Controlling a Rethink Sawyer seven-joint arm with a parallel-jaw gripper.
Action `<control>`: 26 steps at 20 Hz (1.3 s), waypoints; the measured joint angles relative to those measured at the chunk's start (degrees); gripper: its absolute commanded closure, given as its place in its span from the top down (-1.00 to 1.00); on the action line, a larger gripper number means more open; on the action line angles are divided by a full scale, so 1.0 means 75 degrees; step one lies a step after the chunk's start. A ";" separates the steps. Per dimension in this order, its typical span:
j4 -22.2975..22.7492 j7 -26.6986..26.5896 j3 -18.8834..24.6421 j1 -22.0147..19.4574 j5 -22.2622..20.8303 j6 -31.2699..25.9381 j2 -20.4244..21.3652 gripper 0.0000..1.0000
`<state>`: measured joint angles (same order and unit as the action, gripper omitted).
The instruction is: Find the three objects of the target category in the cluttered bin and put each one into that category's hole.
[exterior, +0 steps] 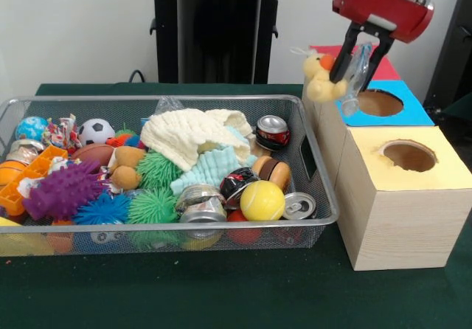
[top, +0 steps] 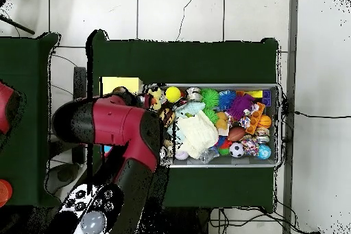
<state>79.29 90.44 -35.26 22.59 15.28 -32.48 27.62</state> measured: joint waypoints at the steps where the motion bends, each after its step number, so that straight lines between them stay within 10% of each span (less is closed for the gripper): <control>1: 0.0018 0.0021 0.0000 0.0020 0.0000 0.0129 -0.0046 -1.00; 26: 0.0262 0.1145 -0.0329 0.0644 0.0112 0.0825 -0.0446 -1.00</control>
<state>81.25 99.03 -37.73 27.42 16.11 -26.29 24.28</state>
